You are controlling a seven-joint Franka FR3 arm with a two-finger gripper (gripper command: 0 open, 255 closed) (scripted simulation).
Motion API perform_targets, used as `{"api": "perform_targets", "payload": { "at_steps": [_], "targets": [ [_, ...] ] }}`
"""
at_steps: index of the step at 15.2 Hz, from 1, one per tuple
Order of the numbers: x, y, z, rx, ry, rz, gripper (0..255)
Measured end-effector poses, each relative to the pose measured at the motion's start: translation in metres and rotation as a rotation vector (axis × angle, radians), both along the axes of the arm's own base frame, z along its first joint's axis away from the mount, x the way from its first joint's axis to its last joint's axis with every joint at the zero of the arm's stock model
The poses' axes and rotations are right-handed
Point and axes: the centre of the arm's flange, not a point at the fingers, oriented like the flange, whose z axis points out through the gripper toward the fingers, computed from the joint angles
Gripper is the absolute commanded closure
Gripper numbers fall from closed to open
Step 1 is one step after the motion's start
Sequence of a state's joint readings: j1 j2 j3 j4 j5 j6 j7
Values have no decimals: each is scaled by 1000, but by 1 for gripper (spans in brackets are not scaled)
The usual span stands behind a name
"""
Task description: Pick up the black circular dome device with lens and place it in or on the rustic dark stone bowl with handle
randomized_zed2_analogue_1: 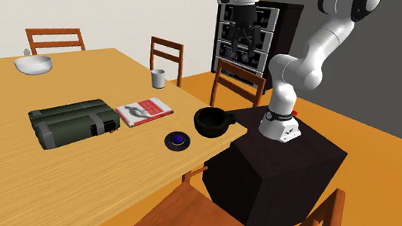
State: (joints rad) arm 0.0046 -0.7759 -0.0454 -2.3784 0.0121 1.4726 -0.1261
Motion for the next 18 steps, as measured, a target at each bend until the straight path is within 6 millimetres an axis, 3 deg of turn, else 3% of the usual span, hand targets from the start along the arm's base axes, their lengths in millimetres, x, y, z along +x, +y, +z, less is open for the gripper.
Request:
{"api": "perform_targets", "payload": {
  "at_steps": [3,7,18],
  "targets": [
    [9,7,-11,-13,2,-16,0],
    [45,31,-43,-53,3,-67,0],
    [148,72,-146,-170,3,-217,0]
  ]
}}
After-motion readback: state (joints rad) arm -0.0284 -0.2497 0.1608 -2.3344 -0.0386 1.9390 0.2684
